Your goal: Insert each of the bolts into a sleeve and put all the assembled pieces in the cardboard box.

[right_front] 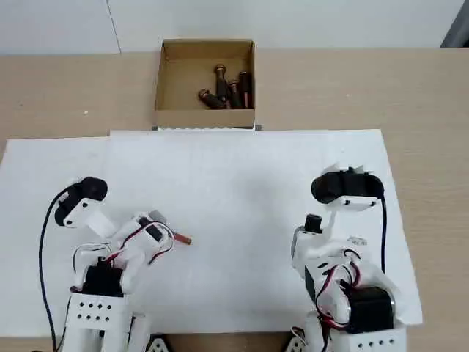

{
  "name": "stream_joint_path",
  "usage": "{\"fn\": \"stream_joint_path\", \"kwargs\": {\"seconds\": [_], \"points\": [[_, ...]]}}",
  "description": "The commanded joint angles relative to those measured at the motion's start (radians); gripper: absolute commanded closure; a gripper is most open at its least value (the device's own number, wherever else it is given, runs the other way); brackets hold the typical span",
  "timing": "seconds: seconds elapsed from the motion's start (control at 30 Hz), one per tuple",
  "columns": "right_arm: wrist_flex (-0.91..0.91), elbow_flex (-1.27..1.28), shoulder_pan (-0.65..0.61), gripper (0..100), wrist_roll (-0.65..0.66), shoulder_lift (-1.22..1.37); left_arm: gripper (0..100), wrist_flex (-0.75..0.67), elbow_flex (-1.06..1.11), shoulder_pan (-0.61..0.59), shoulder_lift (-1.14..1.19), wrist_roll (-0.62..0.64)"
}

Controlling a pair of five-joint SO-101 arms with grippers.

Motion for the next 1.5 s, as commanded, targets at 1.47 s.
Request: {"fn": "stream_joint_path", "kwargs": {"seconds": [1.47], "points": [[-0.054,0.018,0.004,99.5,0.002,-0.007,88,0.736,-1.041,0.146,0.922,0.107]]}}
